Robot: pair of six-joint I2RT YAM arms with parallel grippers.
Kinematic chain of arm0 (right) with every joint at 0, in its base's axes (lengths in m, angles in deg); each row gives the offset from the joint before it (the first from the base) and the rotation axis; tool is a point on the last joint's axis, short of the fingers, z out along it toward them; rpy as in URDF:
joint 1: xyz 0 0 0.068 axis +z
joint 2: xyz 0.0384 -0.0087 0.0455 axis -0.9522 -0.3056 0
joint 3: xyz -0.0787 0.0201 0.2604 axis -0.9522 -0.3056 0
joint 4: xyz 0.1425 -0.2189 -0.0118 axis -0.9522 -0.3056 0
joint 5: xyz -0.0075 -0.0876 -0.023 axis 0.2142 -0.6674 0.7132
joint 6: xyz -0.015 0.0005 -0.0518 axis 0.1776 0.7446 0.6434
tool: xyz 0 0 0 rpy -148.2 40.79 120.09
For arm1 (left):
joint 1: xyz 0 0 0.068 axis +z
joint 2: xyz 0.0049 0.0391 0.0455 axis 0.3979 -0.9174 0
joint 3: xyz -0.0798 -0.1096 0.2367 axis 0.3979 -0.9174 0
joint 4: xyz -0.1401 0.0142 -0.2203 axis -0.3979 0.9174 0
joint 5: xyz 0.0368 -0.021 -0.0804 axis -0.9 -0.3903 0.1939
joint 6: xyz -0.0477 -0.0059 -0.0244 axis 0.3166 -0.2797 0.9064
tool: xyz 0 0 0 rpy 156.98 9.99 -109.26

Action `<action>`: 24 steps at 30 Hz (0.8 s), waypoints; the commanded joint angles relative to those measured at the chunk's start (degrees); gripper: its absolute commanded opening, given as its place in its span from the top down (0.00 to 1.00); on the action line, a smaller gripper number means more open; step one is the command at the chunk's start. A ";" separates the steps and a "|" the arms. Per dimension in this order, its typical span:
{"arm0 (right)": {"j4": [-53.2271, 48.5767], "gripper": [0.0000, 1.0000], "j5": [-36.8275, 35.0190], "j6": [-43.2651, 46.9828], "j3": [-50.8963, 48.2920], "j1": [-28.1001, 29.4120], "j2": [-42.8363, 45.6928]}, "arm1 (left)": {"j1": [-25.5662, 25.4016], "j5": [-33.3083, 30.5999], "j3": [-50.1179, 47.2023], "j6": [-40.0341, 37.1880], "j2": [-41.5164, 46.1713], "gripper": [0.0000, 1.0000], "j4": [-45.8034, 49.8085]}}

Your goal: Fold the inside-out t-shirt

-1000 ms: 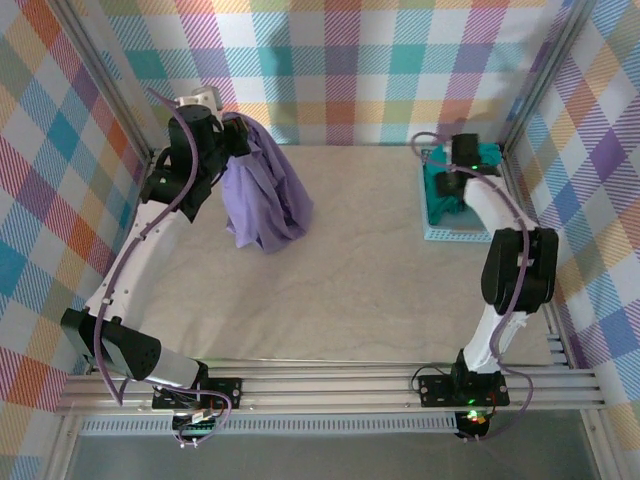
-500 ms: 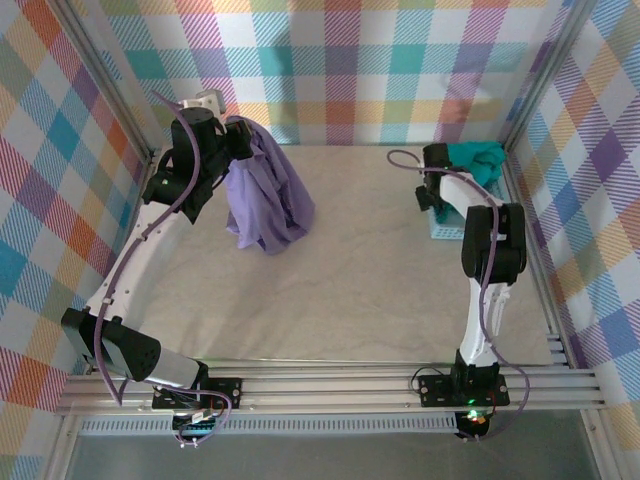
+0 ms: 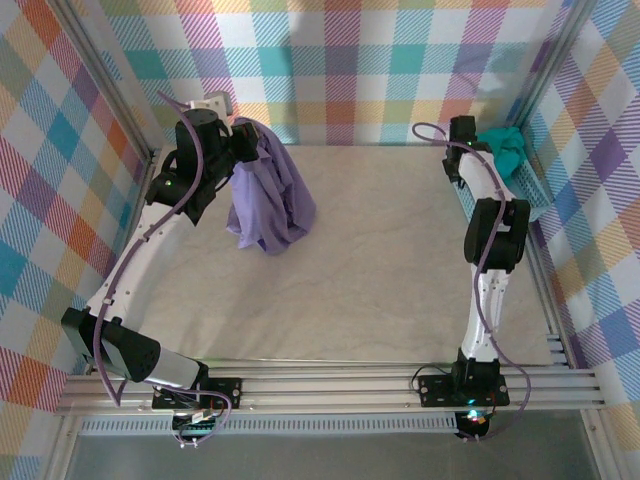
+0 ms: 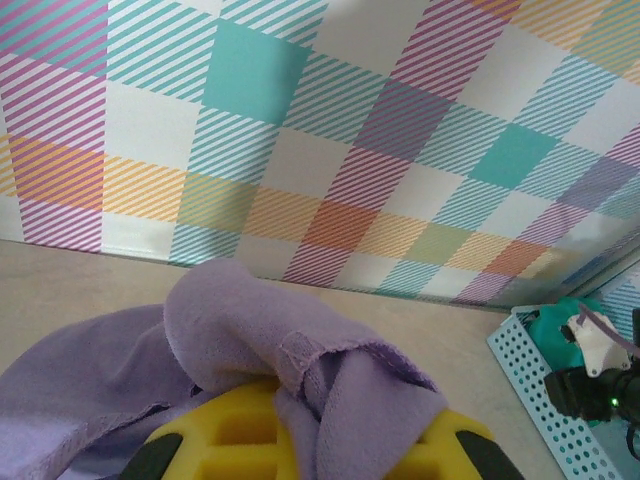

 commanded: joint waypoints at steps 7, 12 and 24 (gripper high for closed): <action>0.38 0.29 14.38 -8.68 -5.09 4.77 14.30 | -2.32 5.13 8.49 -1.22 -2.83 1.00 2.04; 16.79 0.23 41.81 -8.30 -29.66 13.51 33.54 | -5.96 4.59 16.56 -4.47 -2.75 1.00 4.10; 58.39 0.22 53.37 -23.77 -50.79 31.40 28.73 | -6.60 4.96 16.82 -3.79 -0.48 1.00 3.93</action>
